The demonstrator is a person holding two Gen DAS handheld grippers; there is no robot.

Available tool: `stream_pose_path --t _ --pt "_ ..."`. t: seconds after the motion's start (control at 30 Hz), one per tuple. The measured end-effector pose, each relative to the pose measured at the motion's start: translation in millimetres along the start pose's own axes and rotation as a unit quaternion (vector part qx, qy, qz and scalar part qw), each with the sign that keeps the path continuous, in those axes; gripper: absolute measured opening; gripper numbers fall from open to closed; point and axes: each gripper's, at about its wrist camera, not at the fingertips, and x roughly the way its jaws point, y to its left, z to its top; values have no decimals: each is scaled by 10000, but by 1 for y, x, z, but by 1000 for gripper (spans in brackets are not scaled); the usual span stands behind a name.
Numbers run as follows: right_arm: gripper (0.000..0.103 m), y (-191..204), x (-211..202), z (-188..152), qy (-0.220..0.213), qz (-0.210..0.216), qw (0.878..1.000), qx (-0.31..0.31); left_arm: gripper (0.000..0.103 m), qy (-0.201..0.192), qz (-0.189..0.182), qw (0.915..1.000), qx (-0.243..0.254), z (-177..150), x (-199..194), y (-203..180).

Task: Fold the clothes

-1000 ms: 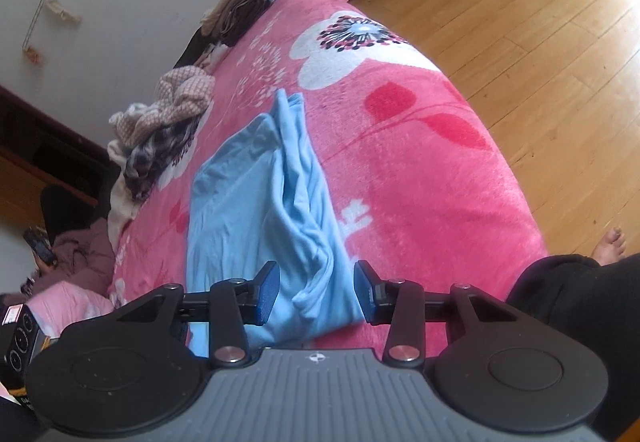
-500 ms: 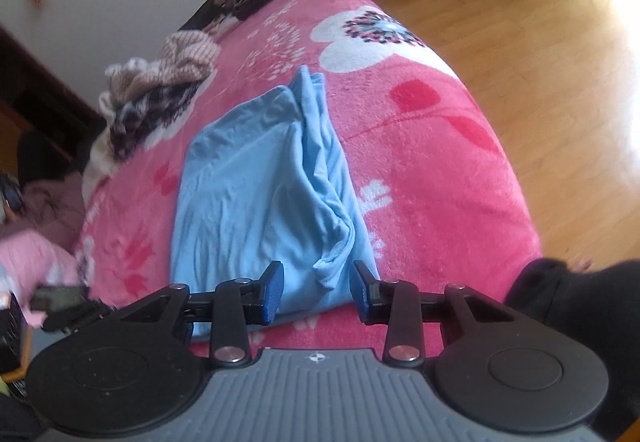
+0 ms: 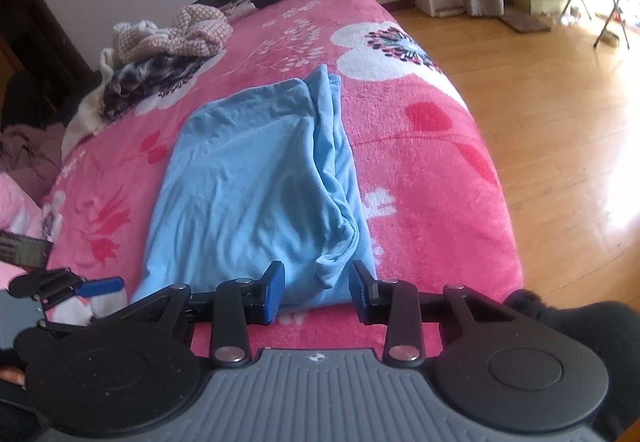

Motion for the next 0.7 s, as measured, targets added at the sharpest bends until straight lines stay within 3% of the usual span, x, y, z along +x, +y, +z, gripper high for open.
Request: stream_pose_path --t 0.23,0.4,0.5,0.57,0.63,0.7 --pt "37 15 7 -1 -33 -175 9985 -509 39 -57 107 9998 135 -1 -2 -5" --pt "34 14 22 -1 160 -345 9984 -408 39 -49 136 9999 67 -1 -1 -3" --pt "27 9 29 0 197 -376 9989 -189 39 -32 127 9999 51 -1 -1 -3" --pt "13 4 30 1 167 -323 9993 -11 39 -21 121 9999 48 -1 0 -3" --pt "6 -1 29 2 99 -250 9994 232 39 -8 128 9999 36 -2 0 -2" --pt "5 -6 23 1 -19 -173 9984 540 39 17 136 9999 17 -2 1 -2"
